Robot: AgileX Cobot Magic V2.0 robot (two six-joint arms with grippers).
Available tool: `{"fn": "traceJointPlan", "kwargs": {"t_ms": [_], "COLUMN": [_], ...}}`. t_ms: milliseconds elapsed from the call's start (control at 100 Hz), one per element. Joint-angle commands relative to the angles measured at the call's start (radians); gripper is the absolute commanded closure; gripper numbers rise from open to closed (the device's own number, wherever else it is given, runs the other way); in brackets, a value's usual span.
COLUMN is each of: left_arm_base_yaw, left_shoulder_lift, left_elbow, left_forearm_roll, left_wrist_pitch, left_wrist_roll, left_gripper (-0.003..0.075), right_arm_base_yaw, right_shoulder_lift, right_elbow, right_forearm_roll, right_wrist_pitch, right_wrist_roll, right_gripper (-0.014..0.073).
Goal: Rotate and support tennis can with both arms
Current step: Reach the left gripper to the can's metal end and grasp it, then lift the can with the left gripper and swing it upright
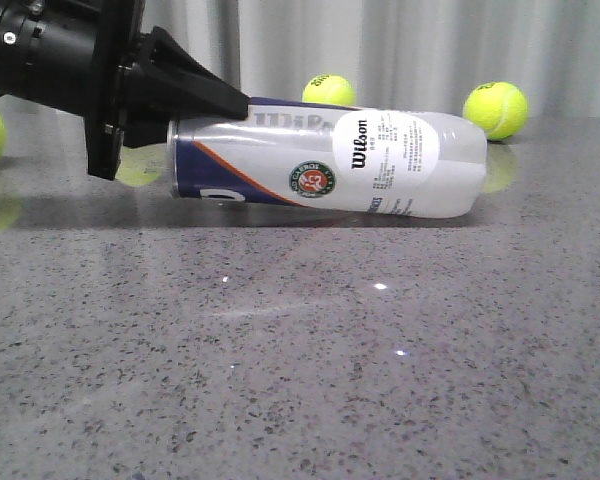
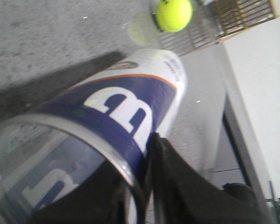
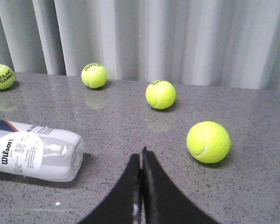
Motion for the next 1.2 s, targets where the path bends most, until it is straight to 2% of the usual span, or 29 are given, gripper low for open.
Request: {"fn": "traceJointPlan", "kwargs": {"t_ms": [0,190,310,410,580,740,1080,1190], "left_arm_base_yaw": [-0.002,0.005,0.005,0.005,0.005,0.005,0.005,0.005], "left_shoulder_lift": [-0.044,-0.109,-0.226,-0.345,-0.527,-0.661,-0.781,-0.8], "left_elbow": [-0.027,-0.047,-0.09,-0.148,-0.245,-0.257,-0.243,-0.194], "left_forearm_roll": [-0.047,0.011,0.138,0.299,0.666,0.913,1.175,1.212], "left_wrist_pitch": [0.082,0.082,0.082,0.062,0.041,0.077,0.079,0.079], "left_wrist_roll": [0.008,0.006,-0.029,-0.115,-0.294,-0.441,-0.642,-0.673], "left_gripper": [0.0741,0.0741,0.0741,0.0741,0.0741,0.0741,0.0741,0.0741], "right_arm_base_yaw": [-0.006,-0.006,-0.006,-0.006,-0.006,-0.006,-0.006,-0.006], "right_shoulder_lift": [0.006,0.006,0.006,0.006,0.006,0.006,0.006,0.006], "right_elbow": [-0.024,-0.024,-0.024,-0.024,-0.024,-0.024,-0.024,-0.024], "right_forearm_roll": [-0.013,-0.013,-0.013,-0.013,-0.013,-0.013,-0.013,-0.013], "right_wrist_pitch": [-0.088,-0.088,-0.088,-0.088,-0.088,-0.088,-0.088,-0.088], "right_wrist_roll": [-0.003,-0.003,-0.003,-0.003,-0.003,-0.003,-0.003,-0.003], "right_gripper": [0.0662,0.0662,0.0662,0.0662,0.0662,0.0662,0.0662,0.0662]}}
